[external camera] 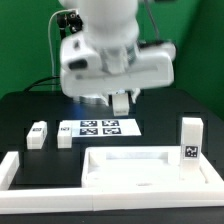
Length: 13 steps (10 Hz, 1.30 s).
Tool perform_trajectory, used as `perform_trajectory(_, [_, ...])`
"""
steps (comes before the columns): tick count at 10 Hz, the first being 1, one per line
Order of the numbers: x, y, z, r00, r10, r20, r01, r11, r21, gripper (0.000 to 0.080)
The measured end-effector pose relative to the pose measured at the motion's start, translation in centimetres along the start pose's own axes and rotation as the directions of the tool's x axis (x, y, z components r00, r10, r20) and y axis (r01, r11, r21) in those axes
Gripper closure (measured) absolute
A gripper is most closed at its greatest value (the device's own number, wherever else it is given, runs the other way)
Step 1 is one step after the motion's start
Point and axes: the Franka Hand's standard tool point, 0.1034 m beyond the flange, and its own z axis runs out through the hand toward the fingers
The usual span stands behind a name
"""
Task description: Assemble desk
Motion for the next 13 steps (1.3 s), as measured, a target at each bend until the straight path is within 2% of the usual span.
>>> perform_trajectory(1, [1.1, 0.8, -2.0, 0.998, -0.001, -0.07, 0.001, 1.0, 0.0, 0.0509])
perform_trajectory(2, [1.8, 0.9, -2.3, 0.987, -0.002, -0.16, 0.0, 1.0, -0.012, 0.0509])
perform_trajectory(3, [1.6, 0.9, -2.0, 0.978, -0.002, -0.209, -0.002, 1.0, -0.015, 0.0509])
perform_trajectory(5, [2.4, 1.3, -2.4, 0.935, -0.002, -0.355, -0.01, 0.999, -0.034, 0.0509])
perform_trajectory(6, [3.2, 1.5, -2.9, 0.92, -0.005, -0.392, -0.01, 0.999, -0.037, 0.0509])
perform_trajectory(7, [4.5, 1.9, -5.2, 0.896, -0.007, -0.443, -0.003, 1.0, -0.022, 0.0509])
perform_trajectory(8, [5.9, 2.6, -6.9, 0.862, -0.006, -0.507, 0.009, 1.0, 0.004, 0.0509])
perform_trajectory(9, [6.8, 3.5, -7.8, 0.839, 0.022, -0.544, 0.004, 0.999, 0.046, 0.0509])
perform_trajectory(10, [7.0, 3.9, -8.7, 0.801, 0.029, -0.598, -0.007, 0.999, 0.039, 0.0509])
perform_trajectory(13, [7.4, 4.9, -8.4, 0.69, 0.022, -0.723, -0.05, 0.999, -0.017, 0.0509])
